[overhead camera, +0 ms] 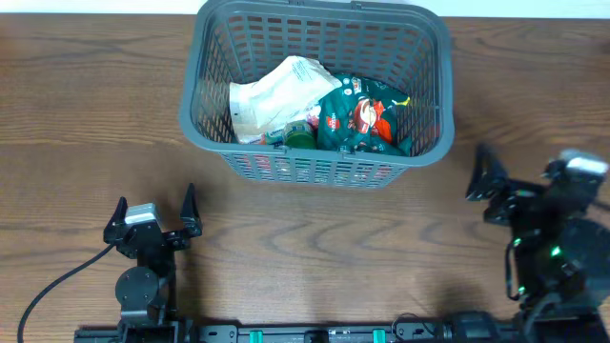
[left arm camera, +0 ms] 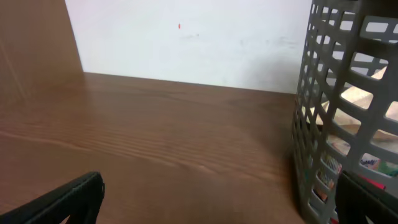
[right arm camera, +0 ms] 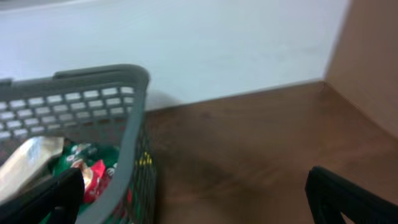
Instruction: Pack container
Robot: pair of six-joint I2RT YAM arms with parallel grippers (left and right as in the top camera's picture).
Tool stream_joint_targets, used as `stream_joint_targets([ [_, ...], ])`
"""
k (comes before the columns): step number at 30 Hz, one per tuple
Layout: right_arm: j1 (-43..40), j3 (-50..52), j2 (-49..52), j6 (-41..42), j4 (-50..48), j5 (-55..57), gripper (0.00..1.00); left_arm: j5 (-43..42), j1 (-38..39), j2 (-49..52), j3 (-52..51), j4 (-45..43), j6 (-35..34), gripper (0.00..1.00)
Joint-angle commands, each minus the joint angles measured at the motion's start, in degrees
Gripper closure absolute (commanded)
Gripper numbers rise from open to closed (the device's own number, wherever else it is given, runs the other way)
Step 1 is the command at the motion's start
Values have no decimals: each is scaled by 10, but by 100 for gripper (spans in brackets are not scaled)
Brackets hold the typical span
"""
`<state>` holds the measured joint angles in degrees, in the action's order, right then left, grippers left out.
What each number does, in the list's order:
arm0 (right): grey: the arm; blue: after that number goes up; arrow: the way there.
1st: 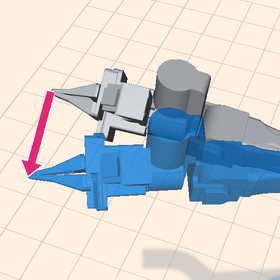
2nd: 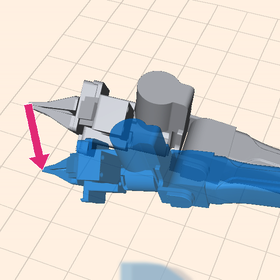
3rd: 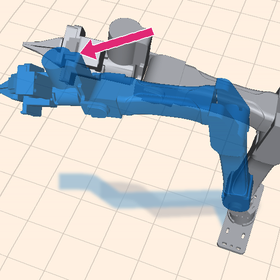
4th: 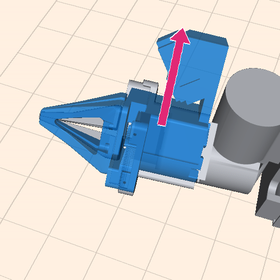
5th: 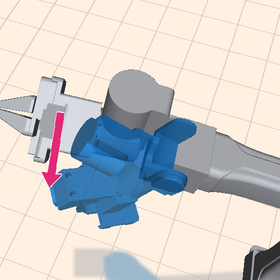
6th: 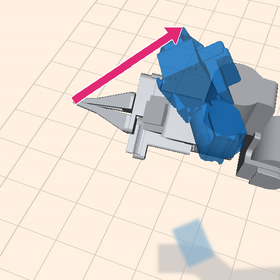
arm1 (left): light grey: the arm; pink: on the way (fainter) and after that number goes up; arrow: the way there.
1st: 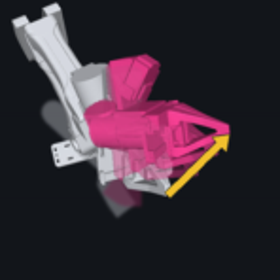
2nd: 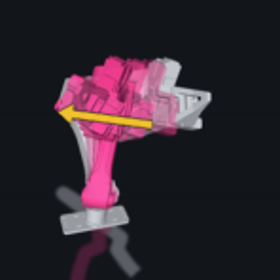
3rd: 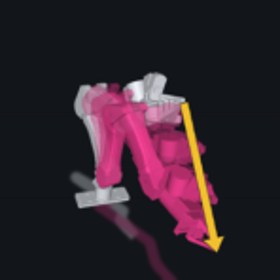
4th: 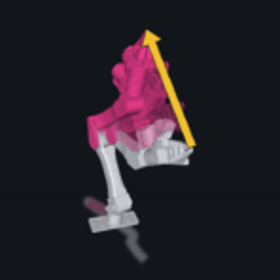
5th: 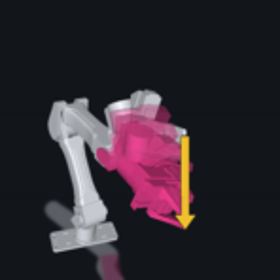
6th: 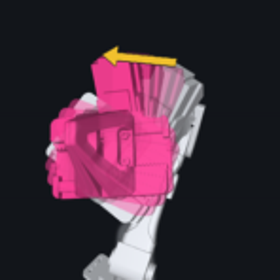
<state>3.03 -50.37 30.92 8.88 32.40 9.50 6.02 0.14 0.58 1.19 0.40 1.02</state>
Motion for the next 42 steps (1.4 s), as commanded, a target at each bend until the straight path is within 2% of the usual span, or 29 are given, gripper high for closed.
stream_joint_targets([
  [1,7,70,-40,-83,-30,-73,1,9,3,-3,-10,9,-9,1],
  [4,7,136,-83,-111,-61,-102,1,9,3,-3,-10,9,-9,1],
  [12,7,253,-178,-112,-139,-104,1,9,3,-3,-10,9,-9,1],
  [20,7,358,-236,-59,-215,-104,1,9,3,-3,-10,9,-9,1],
  [42,7,459,-290,-57,-293,-104,1,9,3,-3,-10,9,-9,1],
])
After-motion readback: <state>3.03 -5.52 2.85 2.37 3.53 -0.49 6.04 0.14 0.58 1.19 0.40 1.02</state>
